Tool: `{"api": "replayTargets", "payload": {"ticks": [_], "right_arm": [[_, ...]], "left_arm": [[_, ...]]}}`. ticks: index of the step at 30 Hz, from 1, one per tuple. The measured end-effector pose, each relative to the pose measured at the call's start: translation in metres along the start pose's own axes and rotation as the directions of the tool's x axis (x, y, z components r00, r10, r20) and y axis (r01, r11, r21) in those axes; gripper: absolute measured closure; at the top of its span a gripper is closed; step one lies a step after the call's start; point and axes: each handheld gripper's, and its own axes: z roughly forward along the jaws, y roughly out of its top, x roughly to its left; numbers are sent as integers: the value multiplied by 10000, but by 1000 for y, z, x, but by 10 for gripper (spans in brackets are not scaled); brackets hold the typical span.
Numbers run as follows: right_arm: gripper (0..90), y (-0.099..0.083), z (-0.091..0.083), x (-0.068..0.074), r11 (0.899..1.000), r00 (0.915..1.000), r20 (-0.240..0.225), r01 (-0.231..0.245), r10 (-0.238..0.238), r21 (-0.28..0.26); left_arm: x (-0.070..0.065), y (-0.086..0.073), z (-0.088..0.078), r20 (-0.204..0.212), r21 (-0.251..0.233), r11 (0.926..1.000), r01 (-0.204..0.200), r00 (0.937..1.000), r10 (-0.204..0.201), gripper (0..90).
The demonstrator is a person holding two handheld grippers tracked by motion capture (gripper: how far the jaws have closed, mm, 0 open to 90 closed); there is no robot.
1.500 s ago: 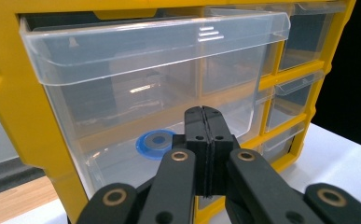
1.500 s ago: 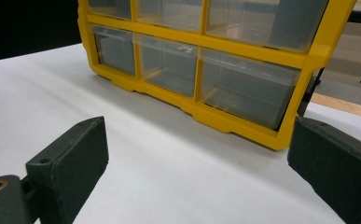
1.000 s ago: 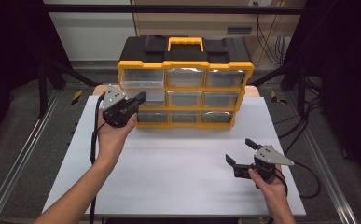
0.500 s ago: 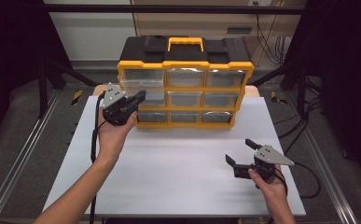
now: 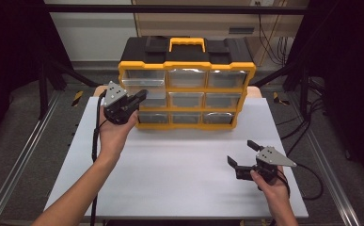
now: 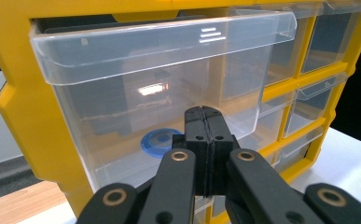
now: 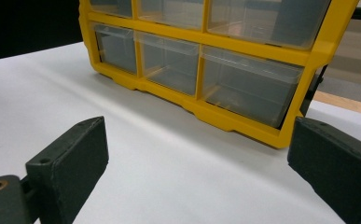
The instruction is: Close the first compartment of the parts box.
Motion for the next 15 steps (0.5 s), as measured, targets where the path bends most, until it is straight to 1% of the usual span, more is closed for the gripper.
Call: {"api": "replayTargets", "payload": {"ticks": [2,6,15], "right_arm": [[59,0,0,0,10000,10000,-3,47,-47,-28],[56,0,0,0,10000,10000,9,37,-37,-39],[56,0,0,0,9999,9999,45,99,-99,-29]], "left_arm": [[1,0,1,-7,4,10000,-29,10000,29,900],[1,0,2,-22,-19,10000,72,10000,-72,900],[2,1,5,-49,-5,10000,69,10000,-70,900]]}}
